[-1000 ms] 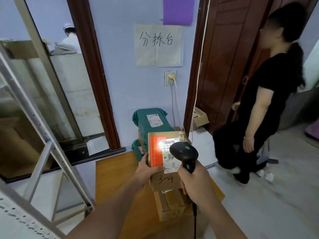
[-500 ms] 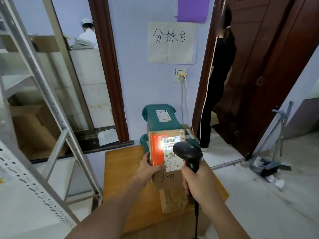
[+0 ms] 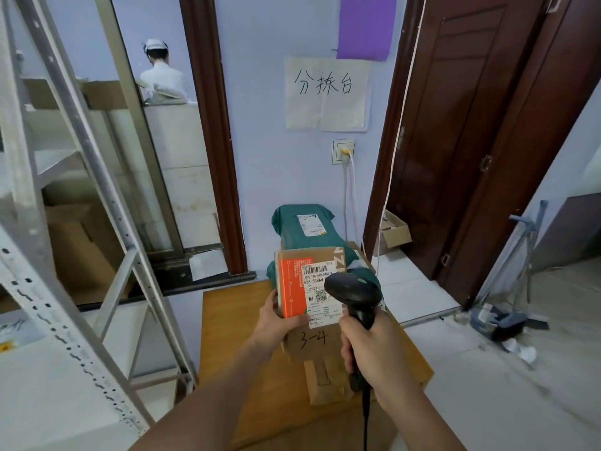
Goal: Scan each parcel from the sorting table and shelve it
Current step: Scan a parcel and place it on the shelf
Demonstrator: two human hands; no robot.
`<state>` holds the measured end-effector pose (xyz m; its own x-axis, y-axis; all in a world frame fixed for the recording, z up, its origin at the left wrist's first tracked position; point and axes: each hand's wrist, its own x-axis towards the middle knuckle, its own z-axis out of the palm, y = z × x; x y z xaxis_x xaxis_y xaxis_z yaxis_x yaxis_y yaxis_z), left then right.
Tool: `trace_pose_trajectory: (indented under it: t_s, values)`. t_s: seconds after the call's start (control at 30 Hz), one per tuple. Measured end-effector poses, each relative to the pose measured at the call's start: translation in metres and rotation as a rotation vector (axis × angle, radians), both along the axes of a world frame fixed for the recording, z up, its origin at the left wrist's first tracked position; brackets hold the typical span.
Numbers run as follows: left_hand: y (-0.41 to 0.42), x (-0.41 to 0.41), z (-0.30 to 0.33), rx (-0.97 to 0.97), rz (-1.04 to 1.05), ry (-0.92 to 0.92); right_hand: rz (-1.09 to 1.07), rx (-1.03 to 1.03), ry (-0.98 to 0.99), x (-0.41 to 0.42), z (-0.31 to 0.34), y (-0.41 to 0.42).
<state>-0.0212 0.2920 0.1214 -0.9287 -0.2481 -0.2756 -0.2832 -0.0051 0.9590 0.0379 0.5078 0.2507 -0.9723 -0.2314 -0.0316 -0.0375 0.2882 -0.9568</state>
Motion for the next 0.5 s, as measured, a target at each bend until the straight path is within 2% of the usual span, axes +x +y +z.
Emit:
trace_pose_trajectory:
  t_s: [0.5]
  values:
    - [-0.01, 0.017, 0.001, -0.078, -0.042, 0.048, -0.066, 0.083, -0.026, 0.009, 0.007, -0.02]
